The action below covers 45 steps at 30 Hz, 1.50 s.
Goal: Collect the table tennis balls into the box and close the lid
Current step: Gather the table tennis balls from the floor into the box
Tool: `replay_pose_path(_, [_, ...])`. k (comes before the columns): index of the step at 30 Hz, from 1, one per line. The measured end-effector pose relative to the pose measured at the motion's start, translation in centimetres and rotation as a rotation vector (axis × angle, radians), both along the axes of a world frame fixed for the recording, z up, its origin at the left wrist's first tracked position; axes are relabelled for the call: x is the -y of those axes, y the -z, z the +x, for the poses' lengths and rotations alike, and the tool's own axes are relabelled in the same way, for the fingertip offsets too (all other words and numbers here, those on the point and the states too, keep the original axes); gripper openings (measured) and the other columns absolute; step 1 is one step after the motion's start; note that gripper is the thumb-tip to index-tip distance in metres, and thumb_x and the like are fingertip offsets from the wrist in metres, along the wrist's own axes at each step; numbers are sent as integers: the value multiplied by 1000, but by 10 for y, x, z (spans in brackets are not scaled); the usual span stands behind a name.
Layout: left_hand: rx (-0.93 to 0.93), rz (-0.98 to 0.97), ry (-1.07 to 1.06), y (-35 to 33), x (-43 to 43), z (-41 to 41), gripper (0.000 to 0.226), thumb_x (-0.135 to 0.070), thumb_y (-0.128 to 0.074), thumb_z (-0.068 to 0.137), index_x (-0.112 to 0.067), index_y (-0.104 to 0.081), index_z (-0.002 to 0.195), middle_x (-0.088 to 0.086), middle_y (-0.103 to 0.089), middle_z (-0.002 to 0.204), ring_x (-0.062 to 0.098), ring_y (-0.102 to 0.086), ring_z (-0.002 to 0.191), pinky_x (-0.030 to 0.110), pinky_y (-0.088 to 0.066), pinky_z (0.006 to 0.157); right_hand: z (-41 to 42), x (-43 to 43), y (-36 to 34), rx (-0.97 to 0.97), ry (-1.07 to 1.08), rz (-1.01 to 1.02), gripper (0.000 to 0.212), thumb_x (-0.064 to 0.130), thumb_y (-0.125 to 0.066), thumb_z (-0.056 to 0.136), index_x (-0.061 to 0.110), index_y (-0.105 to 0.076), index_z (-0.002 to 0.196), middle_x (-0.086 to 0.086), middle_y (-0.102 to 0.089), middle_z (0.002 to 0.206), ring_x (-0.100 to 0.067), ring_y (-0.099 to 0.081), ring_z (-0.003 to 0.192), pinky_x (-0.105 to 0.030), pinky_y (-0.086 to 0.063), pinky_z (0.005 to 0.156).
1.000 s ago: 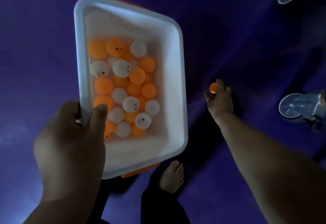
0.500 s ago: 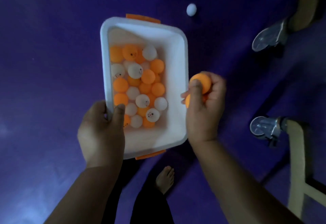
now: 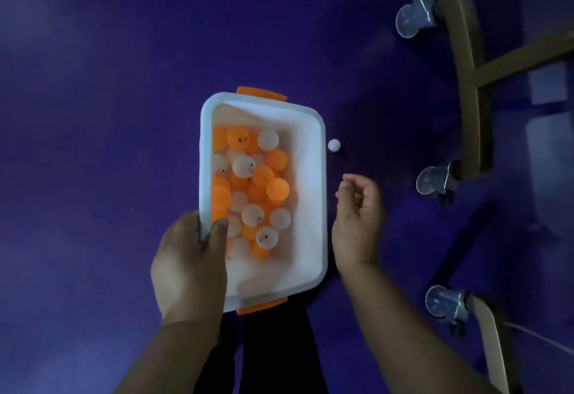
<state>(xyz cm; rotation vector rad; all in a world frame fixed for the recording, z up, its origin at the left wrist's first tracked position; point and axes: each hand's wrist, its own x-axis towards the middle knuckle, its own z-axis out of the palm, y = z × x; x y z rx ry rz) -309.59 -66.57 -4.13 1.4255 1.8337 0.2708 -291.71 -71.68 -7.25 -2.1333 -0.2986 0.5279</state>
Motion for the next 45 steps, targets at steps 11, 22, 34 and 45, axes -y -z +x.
replay_pose_path(11, [-61, -11, -111, 19, -92, 60, 24, -33, -58, 88, -16, -53, 71, 2, -52, 64, 14, -47, 60, 26, -31, 50, 124, -59, 108, -172, -303, -592, 20, 15, -54, 93, 6, -59, 110, -13, -64, 108, -23, -57, 91, -29, -44, 77])
replay_pose_path(22, [-45, 4, -159, 111, -146, 109, 23, -35, -57, 89, -15, -52, 78, -1, -51, 67, 16, -44, 60, 21, -32, 53, 198, -99, 205, -146, -534, -895, 45, 25, -57, 91, 17, -45, 134, -14, -48, 129, -31, -56, 105, -34, -46, 78])
replay_pose_path(34, [-104, -26, -51, 190, -157, 121, 32, -47, -55, 84, -17, -51, 74, -2, -53, 66, 19, -52, 63, 34, -40, 58, 193, -106, 287, -41, -577, -983, 24, 5, -39, 95, 8, -51, 116, -10, -42, 119, -29, -54, 91, -28, -38, 79])
replay_pose_path(45, [-64, -74, -44, 114, -208, 132, 28, -38, -57, 87, -14, -51, 73, -1, -53, 68, 14, -49, 61, 29, -32, 51, 147, -195, 131, 168, -198, -245, 19, 34, -56, 84, 20, -51, 96, 16, -55, 81, -11, -53, 72, -27, -41, 65])
